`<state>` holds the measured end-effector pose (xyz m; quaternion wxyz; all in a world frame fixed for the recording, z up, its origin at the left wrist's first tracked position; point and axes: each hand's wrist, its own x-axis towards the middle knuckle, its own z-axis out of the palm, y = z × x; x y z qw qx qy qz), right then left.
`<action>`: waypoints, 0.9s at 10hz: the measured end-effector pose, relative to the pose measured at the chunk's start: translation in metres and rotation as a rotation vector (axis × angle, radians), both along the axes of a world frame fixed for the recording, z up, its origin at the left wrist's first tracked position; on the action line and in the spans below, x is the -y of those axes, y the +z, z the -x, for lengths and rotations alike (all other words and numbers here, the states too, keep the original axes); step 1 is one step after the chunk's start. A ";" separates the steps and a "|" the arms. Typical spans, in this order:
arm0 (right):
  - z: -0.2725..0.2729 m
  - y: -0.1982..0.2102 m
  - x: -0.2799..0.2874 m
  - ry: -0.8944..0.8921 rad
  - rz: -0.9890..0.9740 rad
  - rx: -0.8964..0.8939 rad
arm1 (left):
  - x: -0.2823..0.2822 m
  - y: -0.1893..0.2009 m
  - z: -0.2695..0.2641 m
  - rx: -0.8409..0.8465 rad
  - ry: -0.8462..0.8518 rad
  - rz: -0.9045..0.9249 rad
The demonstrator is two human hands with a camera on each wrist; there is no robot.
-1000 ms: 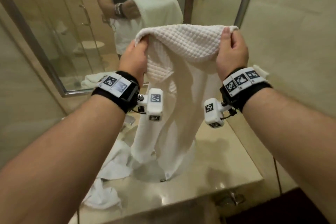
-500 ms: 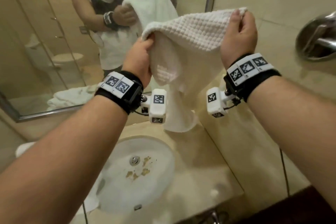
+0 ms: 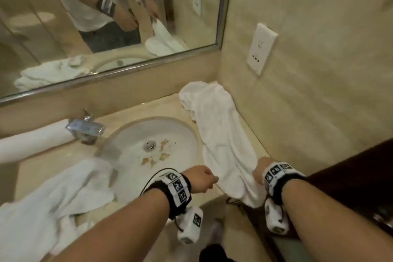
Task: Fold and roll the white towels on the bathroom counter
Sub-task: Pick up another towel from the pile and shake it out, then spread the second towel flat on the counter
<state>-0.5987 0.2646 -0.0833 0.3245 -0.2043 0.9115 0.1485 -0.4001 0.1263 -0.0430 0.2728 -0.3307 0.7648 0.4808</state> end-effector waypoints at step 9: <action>0.006 -0.048 0.169 0.462 0.262 0.274 | 0.059 -0.038 -0.021 -0.081 1.148 -0.043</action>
